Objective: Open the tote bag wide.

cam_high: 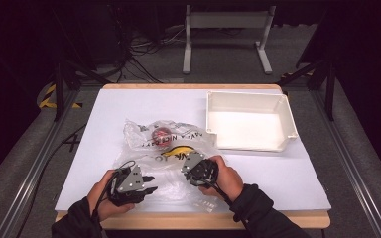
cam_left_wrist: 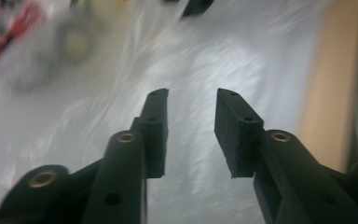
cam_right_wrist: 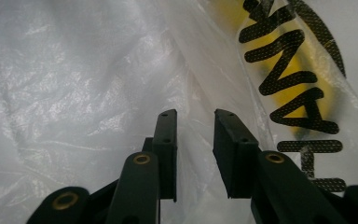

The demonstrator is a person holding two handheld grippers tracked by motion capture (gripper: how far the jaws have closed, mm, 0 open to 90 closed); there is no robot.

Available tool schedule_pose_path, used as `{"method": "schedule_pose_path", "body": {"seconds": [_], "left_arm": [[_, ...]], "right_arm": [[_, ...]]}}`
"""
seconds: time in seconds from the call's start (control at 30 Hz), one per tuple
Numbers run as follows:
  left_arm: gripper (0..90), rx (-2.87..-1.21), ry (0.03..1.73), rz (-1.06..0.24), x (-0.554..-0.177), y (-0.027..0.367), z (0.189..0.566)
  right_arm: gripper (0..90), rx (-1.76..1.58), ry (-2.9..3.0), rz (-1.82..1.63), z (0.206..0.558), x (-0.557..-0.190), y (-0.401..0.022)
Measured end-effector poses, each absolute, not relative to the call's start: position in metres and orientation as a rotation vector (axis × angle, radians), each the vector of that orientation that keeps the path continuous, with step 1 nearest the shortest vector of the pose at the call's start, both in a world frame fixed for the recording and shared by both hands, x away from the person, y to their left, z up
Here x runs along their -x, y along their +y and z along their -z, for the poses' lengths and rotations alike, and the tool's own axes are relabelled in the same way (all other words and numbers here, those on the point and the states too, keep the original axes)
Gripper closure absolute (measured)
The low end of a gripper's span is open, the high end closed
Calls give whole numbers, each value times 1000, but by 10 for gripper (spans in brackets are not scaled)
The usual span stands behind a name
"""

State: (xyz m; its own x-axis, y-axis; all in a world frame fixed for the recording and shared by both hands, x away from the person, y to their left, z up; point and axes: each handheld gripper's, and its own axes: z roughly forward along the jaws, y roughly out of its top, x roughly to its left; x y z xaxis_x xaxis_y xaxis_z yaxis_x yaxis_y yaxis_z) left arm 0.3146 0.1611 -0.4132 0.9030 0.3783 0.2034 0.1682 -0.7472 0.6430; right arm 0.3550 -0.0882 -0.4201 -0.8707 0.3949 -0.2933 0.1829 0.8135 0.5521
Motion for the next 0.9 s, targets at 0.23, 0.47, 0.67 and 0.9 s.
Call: {"method": "schedule_pose_path", "body": {"seconds": [0.23,0.47,0.67,0.9], "left_arm": [[554,-2368,578,-610,-336,182,418],[445,-2232,731,-729,-345,204,410],[373,-2191,788,-753,-353,209,410],[375,-2205,818,-714,-363,211,412]], "right_arm": [[647,-457,2534,-773,411,-356,-94],[584,-475,2471,-789,405,-360,-99],[553,-460,2405,-784,402,-359,-100],[507,-437,2323,-806,396,-358,-103]]}}
